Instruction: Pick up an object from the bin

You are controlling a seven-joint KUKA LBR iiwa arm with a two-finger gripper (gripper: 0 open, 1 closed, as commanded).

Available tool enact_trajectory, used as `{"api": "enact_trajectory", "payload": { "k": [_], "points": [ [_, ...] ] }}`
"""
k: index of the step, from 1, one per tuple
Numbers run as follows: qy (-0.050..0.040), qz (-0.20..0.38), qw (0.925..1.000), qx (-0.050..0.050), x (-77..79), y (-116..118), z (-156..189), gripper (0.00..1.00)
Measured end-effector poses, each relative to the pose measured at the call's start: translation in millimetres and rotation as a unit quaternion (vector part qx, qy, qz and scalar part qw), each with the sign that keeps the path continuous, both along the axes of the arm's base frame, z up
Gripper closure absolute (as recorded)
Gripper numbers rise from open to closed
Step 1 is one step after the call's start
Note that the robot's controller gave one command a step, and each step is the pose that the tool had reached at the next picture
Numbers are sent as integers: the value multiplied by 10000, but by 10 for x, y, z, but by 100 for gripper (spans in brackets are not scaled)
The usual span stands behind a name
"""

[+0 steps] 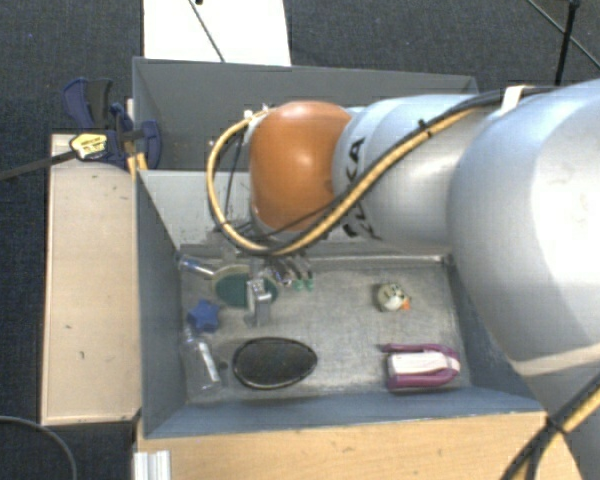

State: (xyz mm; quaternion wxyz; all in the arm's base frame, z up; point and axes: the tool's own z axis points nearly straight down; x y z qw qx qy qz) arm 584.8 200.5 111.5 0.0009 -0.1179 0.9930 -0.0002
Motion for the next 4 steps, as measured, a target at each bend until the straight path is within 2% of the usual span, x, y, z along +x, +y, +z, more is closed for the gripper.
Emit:
{"api": "enact_trajectory", "payload": {
  "k": [1, 2, 3, 4],
  "points": [
    [-14, -724, 9974, 13, -18, -99, -406, 0],
    [-3, -1538, 9881, 6, 43, -343, -407, 0],
    [0, -1535, 9882, 6, 39, -337, -410, 100],
    [-39, -1526, 9883, 26, 64, -332, 738, 100]
  ]
}}
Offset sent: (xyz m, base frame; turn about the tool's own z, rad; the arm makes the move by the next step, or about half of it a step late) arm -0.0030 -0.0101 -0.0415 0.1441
